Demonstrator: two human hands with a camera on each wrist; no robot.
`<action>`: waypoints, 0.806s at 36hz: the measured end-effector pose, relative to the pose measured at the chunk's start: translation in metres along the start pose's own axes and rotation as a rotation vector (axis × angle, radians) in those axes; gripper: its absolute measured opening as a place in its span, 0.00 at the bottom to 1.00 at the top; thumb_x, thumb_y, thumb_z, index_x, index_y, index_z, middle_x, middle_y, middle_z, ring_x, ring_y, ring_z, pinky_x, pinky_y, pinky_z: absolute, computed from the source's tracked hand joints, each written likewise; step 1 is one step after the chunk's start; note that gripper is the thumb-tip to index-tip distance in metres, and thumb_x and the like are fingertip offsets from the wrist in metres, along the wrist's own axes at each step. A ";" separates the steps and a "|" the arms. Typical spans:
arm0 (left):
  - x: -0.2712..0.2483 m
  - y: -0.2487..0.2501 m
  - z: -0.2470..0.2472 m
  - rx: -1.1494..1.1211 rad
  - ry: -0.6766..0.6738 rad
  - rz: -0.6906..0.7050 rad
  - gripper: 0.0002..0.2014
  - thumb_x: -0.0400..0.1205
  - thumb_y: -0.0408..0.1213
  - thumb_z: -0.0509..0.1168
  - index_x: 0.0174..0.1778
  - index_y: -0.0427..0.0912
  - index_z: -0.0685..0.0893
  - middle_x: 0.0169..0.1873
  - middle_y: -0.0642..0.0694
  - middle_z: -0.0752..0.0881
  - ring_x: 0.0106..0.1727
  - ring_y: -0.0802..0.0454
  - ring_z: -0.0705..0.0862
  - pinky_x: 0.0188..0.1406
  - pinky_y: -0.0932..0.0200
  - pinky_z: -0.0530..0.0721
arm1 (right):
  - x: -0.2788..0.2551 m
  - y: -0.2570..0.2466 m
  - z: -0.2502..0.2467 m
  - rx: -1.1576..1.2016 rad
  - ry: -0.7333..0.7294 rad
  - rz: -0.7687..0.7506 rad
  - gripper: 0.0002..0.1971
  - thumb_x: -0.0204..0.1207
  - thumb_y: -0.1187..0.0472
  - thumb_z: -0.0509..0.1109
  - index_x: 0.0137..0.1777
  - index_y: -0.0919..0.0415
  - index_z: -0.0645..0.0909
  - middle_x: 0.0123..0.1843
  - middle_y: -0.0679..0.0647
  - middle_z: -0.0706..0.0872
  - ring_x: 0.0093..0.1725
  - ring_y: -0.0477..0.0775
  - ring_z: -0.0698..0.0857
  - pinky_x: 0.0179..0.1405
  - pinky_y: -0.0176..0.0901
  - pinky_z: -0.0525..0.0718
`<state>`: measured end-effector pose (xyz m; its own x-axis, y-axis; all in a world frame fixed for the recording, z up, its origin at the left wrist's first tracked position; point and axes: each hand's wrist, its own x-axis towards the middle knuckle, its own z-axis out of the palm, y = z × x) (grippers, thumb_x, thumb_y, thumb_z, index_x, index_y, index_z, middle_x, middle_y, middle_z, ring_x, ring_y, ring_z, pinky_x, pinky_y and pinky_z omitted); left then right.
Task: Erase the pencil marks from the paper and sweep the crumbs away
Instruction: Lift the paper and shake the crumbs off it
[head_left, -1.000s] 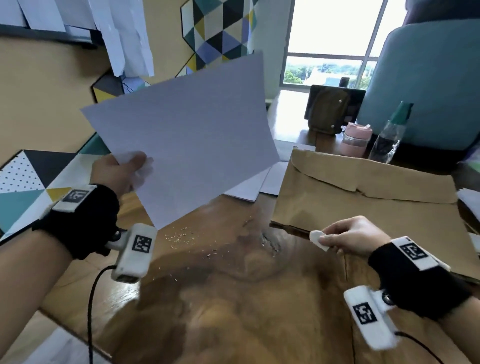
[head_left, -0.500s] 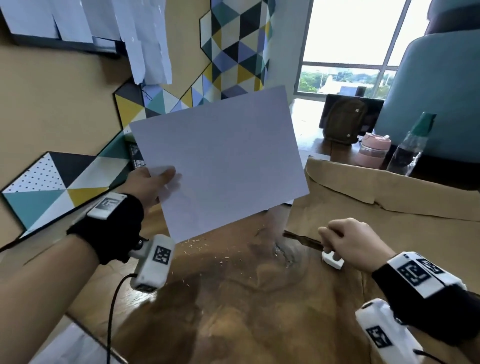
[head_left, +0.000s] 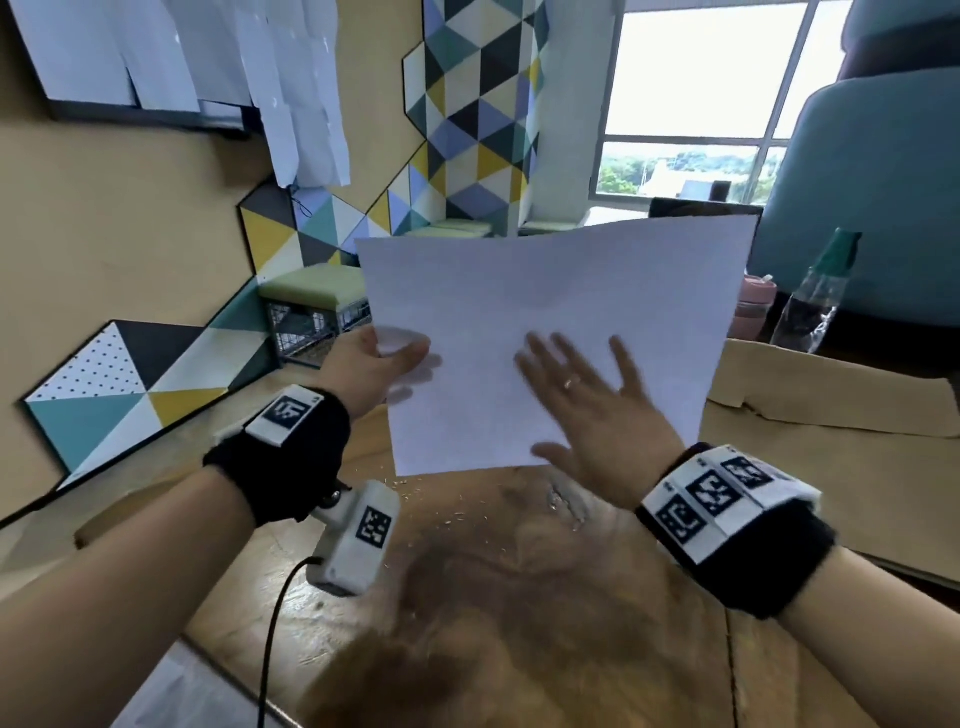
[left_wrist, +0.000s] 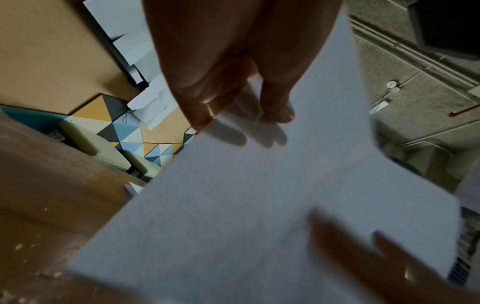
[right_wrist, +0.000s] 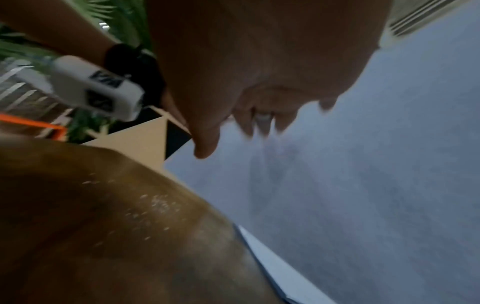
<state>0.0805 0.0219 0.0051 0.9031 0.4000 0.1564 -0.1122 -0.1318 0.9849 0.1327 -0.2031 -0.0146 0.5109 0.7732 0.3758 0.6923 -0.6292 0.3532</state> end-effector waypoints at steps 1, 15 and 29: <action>0.000 0.001 0.002 -0.001 -0.011 0.000 0.04 0.81 0.37 0.66 0.41 0.46 0.81 0.24 0.60 0.89 0.27 0.69 0.87 0.37 0.63 0.82 | 0.000 -0.007 -0.005 0.010 -0.162 -0.049 0.35 0.74 0.47 0.69 0.78 0.58 0.65 0.81 0.57 0.64 0.79 0.59 0.68 0.77 0.65 0.31; -0.019 0.035 0.043 0.179 -0.123 0.191 0.03 0.82 0.32 0.64 0.47 0.37 0.82 0.42 0.46 0.85 0.24 0.77 0.83 0.26 0.80 0.77 | -0.023 0.044 -0.085 0.089 0.489 0.314 0.35 0.72 0.52 0.67 0.78 0.62 0.62 0.73 0.66 0.75 0.76 0.63 0.65 0.73 0.72 0.57; -0.034 0.023 0.018 0.274 0.136 0.305 0.19 0.81 0.32 0.66 0.68 0.41 0.75 0.57 0.48 0.78 0.58 0.50 0.77 0.61 0.55 0.75 | -0.128 0.141 -0.087 1.068 0.319 1.105 0.07 0.75 0.68 0.67 0.36 0.68 0.82 0.15 0.48 0.82 0.14 0.44 0.79 0.19 0.35 0.80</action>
<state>0.0546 -0.0109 0.0208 0.7804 0.4190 0.4642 -0.2349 -0.4917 0.8385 0.1206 -0.3973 0.0619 0.9602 -0.1496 0.2359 0.1597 -0.3986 -0.9031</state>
